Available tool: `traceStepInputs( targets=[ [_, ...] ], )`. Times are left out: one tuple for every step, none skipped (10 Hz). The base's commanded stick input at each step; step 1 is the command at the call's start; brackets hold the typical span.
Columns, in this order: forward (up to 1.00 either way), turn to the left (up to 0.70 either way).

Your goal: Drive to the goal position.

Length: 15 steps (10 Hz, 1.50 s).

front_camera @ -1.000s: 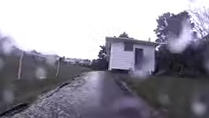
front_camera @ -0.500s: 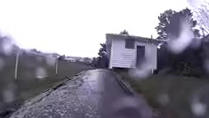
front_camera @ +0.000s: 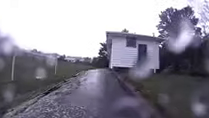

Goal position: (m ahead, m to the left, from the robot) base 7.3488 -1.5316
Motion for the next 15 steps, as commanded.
traceStepInputs(
  targets=[
    [0.68,0.0],
    [0.68,0.0],
    [0.68,0.0],
    [0.68,0.0],
    [0.68,0.08],
    [0.68,0.08],
    [0.68,0.02],
    [0.68,0.0],
    [0.68,0.0],
    [0.68,0.0],
    [0.69,0.0],
    [0.68,0.0],
    [0.68,0.0],
    [0.68,0.0],
    [0.68,0.0]
  ],
)
